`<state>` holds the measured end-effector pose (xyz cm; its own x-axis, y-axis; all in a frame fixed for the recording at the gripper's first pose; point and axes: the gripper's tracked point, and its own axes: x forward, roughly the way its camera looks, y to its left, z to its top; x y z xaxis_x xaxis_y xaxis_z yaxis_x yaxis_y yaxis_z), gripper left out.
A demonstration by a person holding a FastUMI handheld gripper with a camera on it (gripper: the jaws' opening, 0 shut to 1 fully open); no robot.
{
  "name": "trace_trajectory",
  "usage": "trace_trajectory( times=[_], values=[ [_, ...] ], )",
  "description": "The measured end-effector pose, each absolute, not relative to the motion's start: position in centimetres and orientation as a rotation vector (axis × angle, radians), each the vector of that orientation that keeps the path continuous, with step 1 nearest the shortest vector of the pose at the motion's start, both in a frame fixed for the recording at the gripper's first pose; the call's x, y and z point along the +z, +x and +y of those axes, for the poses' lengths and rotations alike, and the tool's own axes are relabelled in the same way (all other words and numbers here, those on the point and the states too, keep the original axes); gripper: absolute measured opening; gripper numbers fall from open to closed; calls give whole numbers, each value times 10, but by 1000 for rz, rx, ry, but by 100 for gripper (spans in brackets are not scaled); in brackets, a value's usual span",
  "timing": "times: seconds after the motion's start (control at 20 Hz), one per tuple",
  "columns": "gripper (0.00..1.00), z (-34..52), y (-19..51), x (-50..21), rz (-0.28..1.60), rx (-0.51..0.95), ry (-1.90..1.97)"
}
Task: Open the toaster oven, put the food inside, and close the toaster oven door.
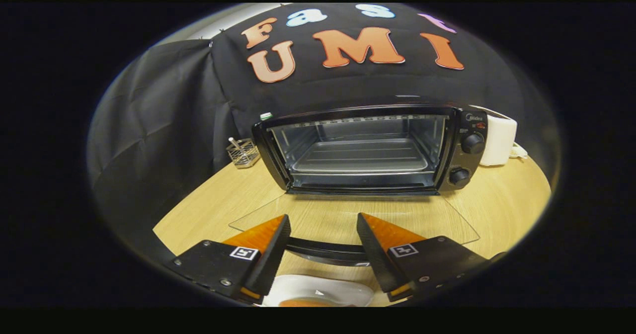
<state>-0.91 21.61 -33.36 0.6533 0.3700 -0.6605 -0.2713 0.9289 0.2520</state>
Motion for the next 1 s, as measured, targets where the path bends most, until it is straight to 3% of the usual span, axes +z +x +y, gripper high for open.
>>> trace_trajectory(
  times=[0.25,0.8,1.0],
  values=[
    [79,212,-28,-367,894,351,122],
    [76,207,-48,-354,889,426,60],
    [87,195,-76,-340,853,475,-29]
  ],
)
